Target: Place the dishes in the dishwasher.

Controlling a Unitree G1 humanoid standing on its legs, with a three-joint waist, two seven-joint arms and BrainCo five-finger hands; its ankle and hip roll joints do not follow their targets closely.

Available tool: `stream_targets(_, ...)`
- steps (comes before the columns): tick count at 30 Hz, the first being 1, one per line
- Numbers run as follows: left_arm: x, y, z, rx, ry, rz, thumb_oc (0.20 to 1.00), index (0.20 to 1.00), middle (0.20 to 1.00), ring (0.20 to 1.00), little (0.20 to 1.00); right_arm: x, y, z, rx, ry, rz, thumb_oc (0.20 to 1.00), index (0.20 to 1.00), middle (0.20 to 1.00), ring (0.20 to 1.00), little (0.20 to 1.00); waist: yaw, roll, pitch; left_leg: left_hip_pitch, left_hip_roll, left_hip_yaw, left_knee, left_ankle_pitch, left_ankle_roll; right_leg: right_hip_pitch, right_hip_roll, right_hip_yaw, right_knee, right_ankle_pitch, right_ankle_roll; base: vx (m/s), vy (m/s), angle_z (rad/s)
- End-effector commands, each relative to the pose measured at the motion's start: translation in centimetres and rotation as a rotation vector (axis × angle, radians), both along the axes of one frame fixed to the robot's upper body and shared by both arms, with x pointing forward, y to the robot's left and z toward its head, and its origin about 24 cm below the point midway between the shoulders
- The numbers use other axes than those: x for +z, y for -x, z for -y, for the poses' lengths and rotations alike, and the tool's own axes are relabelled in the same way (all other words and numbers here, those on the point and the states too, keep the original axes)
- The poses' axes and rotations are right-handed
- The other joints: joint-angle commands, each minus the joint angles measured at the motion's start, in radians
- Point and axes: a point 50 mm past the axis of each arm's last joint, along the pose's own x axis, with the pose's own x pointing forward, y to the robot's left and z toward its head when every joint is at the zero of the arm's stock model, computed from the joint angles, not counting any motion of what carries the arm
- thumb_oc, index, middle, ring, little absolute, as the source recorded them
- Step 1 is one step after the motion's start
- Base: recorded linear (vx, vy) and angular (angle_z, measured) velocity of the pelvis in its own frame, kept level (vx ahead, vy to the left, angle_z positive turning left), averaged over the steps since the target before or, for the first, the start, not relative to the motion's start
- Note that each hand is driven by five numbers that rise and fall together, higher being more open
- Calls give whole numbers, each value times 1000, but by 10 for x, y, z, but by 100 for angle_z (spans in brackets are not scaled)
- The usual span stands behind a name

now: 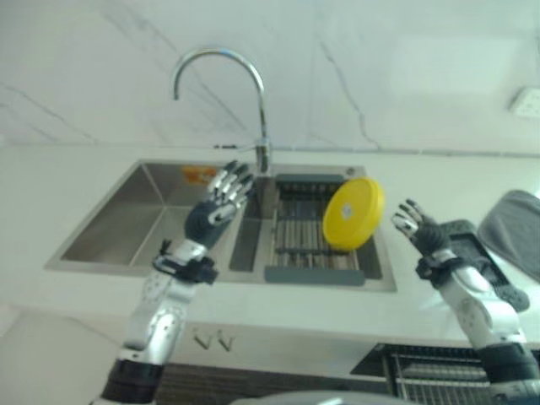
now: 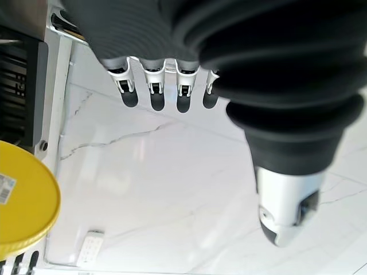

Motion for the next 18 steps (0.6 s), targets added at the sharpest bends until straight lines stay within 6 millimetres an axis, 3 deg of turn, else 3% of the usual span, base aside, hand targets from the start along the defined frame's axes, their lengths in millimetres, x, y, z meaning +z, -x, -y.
stream_targets(1, 22, -8, 6, -14, -22, 123, 1000, 1000, 1000, 1000, 1000, 35, -26, -9, 15, -94, 120, 1000, 1000, 1000, 1000, 1000, 16, -18, 10, 22, -31, -33, 9, -77, 10, 67, -10, -36, 6, -75, 8, 1, -4, 5)
stream_targets(18, 22, -11, 9, -10, -21, 111, 1000, 1000, 1000, 1000, 1000, 28, -34, -14, 2, -108, 39, 1000, 1000, 1000, 1000, 1000, 29, -18, 11, 24, -30, -38, 9, -73, 7, 76, -9, -45, 6, -78, 5, 4, -1, 2)
